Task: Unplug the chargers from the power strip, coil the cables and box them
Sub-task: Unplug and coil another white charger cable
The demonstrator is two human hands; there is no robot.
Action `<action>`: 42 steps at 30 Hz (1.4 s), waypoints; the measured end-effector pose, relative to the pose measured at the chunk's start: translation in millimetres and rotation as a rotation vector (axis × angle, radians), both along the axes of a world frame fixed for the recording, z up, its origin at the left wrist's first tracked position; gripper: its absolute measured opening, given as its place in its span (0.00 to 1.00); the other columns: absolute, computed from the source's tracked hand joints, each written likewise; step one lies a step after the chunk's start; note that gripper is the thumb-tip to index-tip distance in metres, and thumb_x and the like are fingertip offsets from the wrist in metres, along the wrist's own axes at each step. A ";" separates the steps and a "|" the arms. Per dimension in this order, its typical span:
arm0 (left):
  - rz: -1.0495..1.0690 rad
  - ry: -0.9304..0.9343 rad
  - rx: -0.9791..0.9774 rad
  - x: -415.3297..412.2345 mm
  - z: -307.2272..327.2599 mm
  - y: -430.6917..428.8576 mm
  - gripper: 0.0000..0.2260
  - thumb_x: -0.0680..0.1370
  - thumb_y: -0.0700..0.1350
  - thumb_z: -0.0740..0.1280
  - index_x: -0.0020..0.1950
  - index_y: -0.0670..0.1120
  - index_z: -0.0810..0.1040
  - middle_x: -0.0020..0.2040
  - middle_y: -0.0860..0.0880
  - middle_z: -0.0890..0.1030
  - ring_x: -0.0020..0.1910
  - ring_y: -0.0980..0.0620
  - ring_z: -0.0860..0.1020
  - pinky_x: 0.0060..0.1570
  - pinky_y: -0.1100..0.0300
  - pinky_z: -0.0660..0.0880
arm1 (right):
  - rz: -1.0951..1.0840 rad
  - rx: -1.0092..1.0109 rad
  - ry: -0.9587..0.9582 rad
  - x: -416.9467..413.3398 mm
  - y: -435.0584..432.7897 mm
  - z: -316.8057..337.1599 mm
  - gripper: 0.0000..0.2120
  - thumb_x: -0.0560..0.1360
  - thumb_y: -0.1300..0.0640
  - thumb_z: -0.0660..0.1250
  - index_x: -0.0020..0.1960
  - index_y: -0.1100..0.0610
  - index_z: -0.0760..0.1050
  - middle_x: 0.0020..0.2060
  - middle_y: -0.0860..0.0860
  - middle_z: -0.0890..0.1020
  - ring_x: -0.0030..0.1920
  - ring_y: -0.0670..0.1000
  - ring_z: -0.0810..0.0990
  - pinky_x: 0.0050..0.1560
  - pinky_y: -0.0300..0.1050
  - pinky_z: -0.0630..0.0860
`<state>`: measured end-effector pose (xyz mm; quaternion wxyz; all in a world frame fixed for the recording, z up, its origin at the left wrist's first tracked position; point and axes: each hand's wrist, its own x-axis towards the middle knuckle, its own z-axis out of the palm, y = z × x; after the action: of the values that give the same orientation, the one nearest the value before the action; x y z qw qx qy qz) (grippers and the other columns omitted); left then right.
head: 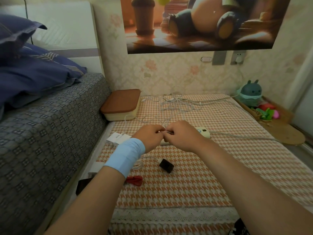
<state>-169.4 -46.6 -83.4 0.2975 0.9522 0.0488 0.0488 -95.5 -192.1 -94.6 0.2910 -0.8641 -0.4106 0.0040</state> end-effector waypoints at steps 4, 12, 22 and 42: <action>0.084 -0.098 -0.027 -0.8 8.8 17.0 0.19 0.77 0.59 0.65 0.34 0.46 0.73 0.27 0.50 0.69 0.29 0.50 0.69 0.32 0.59 0.65 | -0.111 -0.077 -0.022 15.2 -8.4 -9.7 0.20 0.77 0.42 0.67 0.34 0.55 0.74 0.28 0.49 0.76 0.29 0.50 0.73 0.33 0.48 0.71; 0.264 -0.518 -0.692 -3.7 10.2 34.7 0.22 0.79 0.46 0.67 0.27 0.48 0.64 0.25 0.53 0.60 0.26 0.56 0.60 0.34 0.63 0.62 | -0.102 0.112 0.068 28.4 -0.4 -15.0 0.07 0.78 0.53 0.70 0.42 0.48 0.74 0.42 0.47 0.81 0.45 0.46 0.79 0.43 0.42 0.72; 0.399 -0.724 -0.938 -2.7 17.6 63.8 0.19 0.80 0.43 0.64 0.29 0.43 0.71 0.27 0.49 0.68 0.28 0.54 0.65 0.32 0.62 0.65 | -0.251 0.450 -0.111 30.1 24.6 -10.9 0.09 0.75 0.67 0.63 0.42 0.55 0.67 0.36 0.49 0.71 0.34 0.47 0.68 0.34 0.41 0.65; 0.155 -0.808 0.083 5.0 8.8 41.4 0.32 0.66 0.27 0.54 0.68 0.44 0.74 0.65 0.45 0.76 0.67 0.44 0.71 0.73 0.44 0.60 | 0.024 0.125 0.108 0.7 43.9 10.2 0.12 0.81 0.63 0.55 0.50 0.49 0.73 0.37 0.48 0.75 0.35 0.47 0.73 0.36 0.47 0.67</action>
<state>-164.4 -5.2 -74.6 0.2496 0.8611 -0.0025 0.4429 -94.8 -148.2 -84.4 0.3662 -0.8376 -0.4043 0.0283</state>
